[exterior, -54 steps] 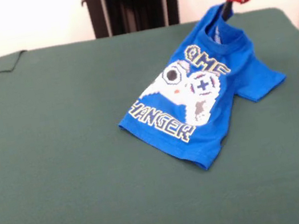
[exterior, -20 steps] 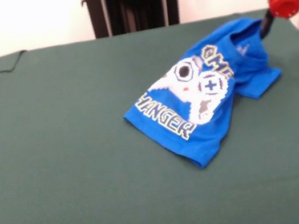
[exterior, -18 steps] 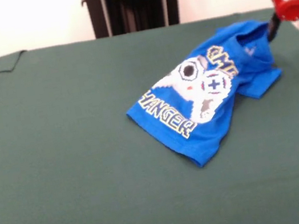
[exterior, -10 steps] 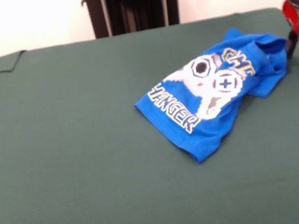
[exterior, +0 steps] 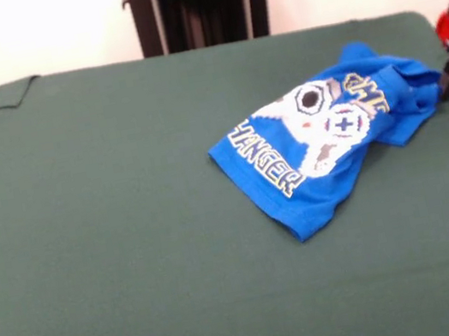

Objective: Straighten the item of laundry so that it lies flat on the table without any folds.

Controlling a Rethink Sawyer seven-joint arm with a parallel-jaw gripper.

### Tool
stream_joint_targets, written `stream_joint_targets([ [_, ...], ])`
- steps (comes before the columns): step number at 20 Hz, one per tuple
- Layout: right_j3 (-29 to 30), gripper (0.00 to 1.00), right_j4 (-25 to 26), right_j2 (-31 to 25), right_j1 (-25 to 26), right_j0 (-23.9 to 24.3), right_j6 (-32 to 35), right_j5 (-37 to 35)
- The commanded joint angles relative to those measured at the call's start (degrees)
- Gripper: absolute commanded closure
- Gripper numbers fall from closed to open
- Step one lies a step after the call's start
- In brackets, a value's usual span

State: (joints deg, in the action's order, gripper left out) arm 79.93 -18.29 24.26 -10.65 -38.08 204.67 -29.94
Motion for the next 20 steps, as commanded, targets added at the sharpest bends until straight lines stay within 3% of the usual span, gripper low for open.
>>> stream_joint_targets([
  [1, -14.2, 1.00, -5.9, 0.2, 9.5, -0.6, 11.6, -0.1],
  [6, -17.4, 1.00, -5.6, 1.8, 11.0, -0.1, 11.0, -5.9],
  [7, -17.2, 0.00, -5.8, 1.9, 11.0, -0.1, 10.8, -5.7],
  [13, -15.8, 0.00, -5.2, -0.9, 9.2, 1.5, 6.6, -6.6],
  [18, -15.0, 0.00, -5.8, -1.2, 8.4, 1.7, 7.7, -7.9],
  [20, -13.7, 0.00, -4.8, 0.1, 5.8, 1.1, 6.9, -13.0],
])
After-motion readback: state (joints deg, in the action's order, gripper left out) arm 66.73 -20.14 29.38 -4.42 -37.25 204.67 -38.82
